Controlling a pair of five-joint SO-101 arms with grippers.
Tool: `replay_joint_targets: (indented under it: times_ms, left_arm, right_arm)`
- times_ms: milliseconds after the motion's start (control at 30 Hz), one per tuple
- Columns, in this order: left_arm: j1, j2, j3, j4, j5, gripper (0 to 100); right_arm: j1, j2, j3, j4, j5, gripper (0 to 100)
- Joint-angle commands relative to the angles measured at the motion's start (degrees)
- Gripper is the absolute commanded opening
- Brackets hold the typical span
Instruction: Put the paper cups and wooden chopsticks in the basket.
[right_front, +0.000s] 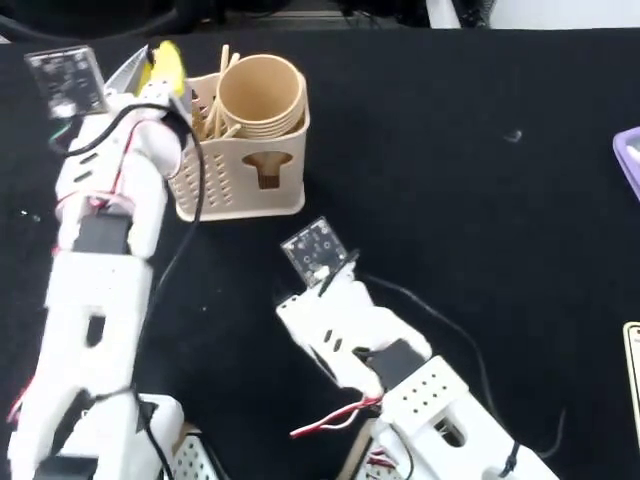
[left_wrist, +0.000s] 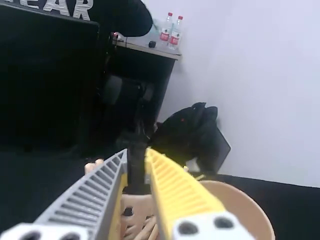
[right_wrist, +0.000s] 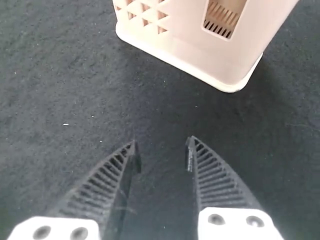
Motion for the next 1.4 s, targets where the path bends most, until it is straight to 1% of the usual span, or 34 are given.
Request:
replay_joint_targets:
  times_ms: [0, 67, 133, 167, 233, 300, 367, 467, 533, 633, 700, 800, 967, 1067, 1200, 1367]
  left_arm:
    - [-1.2, -13.4, -2.2, 18.4, -4.7, 3]
    - [-1.2, -19.7, -1.2, 30.5, -10.3, 3]
    - [-1.3, -25.6, 1.3, 38.9, -14.6, 3]
    - [-2.0, -28.5, 2.8, 41.3, -16.0, 3]
    - [-5.7, -33.4, 6.0, 44.3, -16.7, 3]
    - [-8.6, -37.0, 9.1, 46.8, -17.1, 3]
    - [-10.9, -39.6, 12.9, 48.4, -17.3, 3]
    - [-11.5, -42.5, 18.0, 51.6, -20.8, 3]
    - [-11.6, -44.4, 21.1, 53.8, -23.7, 3]
    - [-11.7, -47.6, 26.0, 55.9, -27.1, 4]
    - [-11.6, -50.4, 29.8, 56.2, -27.2, 4]
    - [-11.6, -55.7, 35.1, 56.2, -27.2, 4]
    - [-11.6, -66.0, 43.1, 56.7, -27.2, 4]
    - [-11.4, -64.6, 46.5, 58.4, -27.2, 4]
    - [-11.7, -65.1, 48.5, 60.9, -27.2, 4]
    - [-12.0, -65.1, 52.2, 61.0, -27.3, 4]
  right_arm:
    - [1.4, -1.3, -0.2, -1.1, 0.4, 15.8]
    - [3.5, -1.5, -0.7, -0.1, 0.4, 13.7]
    - [6.7, -1.5, -2.6, 1.4, 0.4, 6.0]
    - [8.3, -1.5, -3.7, 2.1, 0.4, 1.3]
    - [10.8, -1.6, -5.6, 4.0, 0.1, 2.5]
    - [13.5, -1.7, -7.9, 5.6, -1.4, 1.1]
    - [16.0, -1.7, -10.8, 7.5, -3.2, 1.2]
    - [19.0, -1.7, -15.5, 11.3, -4.4, 1.2]
    - [20.5, -1.7, -18.5, 15.8, -4.4, 1.1]
    - [23.6, -2.9, -21.2, 25.3, -4.4, 1.1]
    - [25.8, -6.3, -21.8, 30.6, -4.4, 1.1]
    - [29.4, -15.1, -20.5, 35.2, -4.3, 1.1]
    - [29.3, -35.6, -10.5, 36.2, -4.0, 1.3]
    - [28.8, -46.7, -4.2, 39.3, -4.0, 1.5]
    - [28.5, -44.1, -1.2, 39.6, -2.3, 1.5]
    - [28.9, -43.7, 6.1, 38.1, -2.0, 1.5]
